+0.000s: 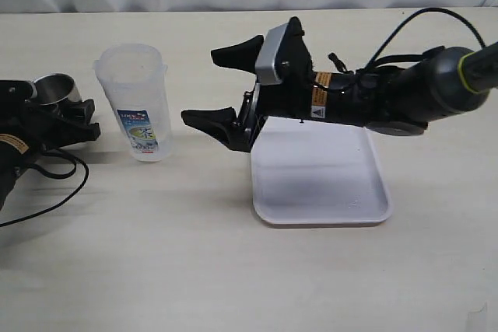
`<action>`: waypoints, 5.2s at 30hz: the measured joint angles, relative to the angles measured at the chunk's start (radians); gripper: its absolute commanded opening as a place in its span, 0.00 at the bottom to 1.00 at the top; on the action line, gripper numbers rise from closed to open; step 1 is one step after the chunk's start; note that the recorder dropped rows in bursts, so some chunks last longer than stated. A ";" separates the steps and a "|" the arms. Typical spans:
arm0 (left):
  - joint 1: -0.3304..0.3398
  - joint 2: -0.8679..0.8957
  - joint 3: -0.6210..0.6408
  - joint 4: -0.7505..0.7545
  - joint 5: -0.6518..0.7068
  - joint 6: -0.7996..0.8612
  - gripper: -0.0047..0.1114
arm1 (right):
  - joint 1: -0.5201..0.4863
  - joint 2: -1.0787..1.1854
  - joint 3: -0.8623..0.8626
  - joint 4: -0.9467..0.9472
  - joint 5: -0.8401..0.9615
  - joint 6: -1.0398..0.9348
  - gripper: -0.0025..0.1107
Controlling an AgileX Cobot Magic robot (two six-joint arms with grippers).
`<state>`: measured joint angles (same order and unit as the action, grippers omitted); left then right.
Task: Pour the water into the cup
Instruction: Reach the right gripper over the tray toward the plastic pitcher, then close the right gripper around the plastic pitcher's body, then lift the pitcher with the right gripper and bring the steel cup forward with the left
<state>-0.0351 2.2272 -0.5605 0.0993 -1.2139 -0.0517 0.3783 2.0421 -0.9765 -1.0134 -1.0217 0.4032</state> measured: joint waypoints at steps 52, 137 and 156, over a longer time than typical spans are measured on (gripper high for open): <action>0.000 0.000 0.000 0.004 0.000 0.000 0.04 | 0.201 0.319 -0.397 0.035 0.080 0.084 0.93; 0.000 0.000 -0.030 0.258 0.007 0.000 0.04 | 0.221 0.252 -0.405 0.285 0.231 -0.003 0.06; -0.014 0.000 -0.129 0.691 0.007 -0.101 0.04 | 0.124 0.227 -0.405 0.287 0.227 -0.033 0.06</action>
<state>-0.0496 2.2272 -0.6894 0.7904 -1.2071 -0.1528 0.5027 2.2694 -1.3817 -0.7265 -0.7947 0.3704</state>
